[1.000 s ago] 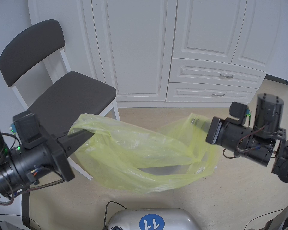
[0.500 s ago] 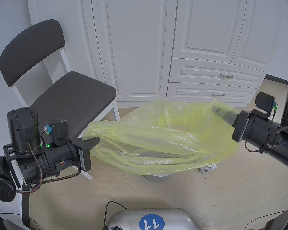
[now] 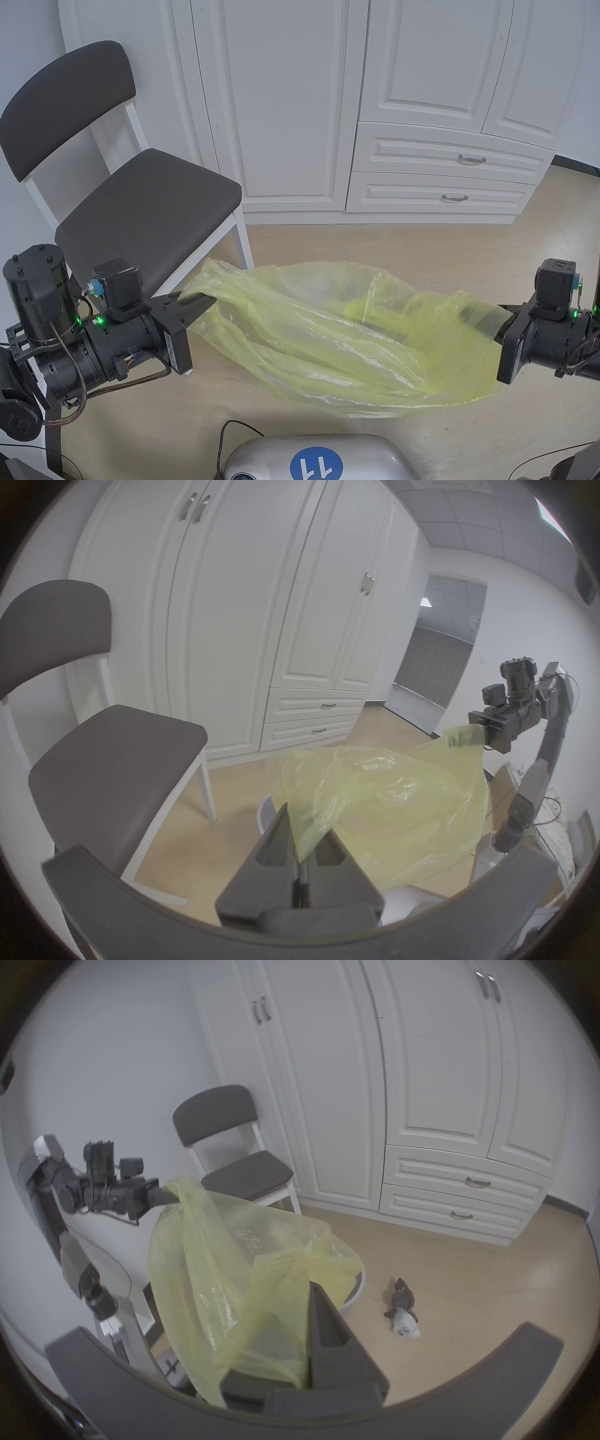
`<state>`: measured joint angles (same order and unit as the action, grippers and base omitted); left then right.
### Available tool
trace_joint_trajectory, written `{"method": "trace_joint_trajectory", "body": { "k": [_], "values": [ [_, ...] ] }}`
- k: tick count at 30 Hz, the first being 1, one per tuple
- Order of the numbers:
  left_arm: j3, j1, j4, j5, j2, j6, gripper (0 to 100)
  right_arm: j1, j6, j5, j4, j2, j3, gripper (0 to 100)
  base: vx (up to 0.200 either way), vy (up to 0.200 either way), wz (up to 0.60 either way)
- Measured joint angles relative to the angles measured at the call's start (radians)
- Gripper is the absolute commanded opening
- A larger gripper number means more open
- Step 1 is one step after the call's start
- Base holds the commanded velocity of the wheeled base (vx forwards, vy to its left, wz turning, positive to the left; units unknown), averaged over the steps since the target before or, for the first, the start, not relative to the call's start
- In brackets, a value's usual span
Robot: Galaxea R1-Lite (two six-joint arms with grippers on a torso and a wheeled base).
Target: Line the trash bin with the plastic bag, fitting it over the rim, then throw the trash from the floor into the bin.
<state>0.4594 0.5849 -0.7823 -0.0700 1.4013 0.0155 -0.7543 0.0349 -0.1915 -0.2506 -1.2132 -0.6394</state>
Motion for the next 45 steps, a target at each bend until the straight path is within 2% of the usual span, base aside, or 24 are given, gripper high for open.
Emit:
{"method": "trace_joint_trajectory", "body": {
  "k": [7,11,23,26,30,34,37,45],
  "values": [
    [-0.030,0.022,-0.021,-0.029,0.017,-0.006,0,-0.013,-0.015,0.006,0.003,0.008,0.024,0,0.000,0.000,0.00],
    [-0.040,0.058,-0.084,-0.033,0.036,0.000,0,-0.027,-0.014,0.007,0.001,-0.008,0.034,0,0.000,0.000,0.00],
    [-0.150,0.234,-0.503,-0.057,0.151,0.047,0,-0.101,-0.014,0.037,-0.019,-0.034,0.077,0,0.000,0.000,0.00],
    [-0.167,0.266,-0.607,-0.060,0.214,0.058,0,-0.110,-0.016,0.044,-0.081,-0.047,0.096,0,0.000,0.000,0.00],
    [-0.168,0.303,-0.709,-0.047,0.305,0.094,0,-0.123,-0.019,0.046,-0.257,-0.074,0.136,0,0.000,0.000,0.00],
    [-0.129,0.330,-0.733,0.027,0.386,0.154,0,-0.135,-0.019,0.041,-0.408,-0.114,0.176,0,0.000,0.000,0.00],
    [-0.085,0.341,-0.743,0.085,0.432,0.204,0,-0.140,-0.014,0.038,-0.460,-0.149,0.196,0,0.000,0.000,0.00],
    [-0.008,0.319,-0.747,0.110,0.506,0.230,0,-0.140,0.002,0.033,-0.557,-0.220,0.209,0,0.000,0.000,0.00]
  ]
}}
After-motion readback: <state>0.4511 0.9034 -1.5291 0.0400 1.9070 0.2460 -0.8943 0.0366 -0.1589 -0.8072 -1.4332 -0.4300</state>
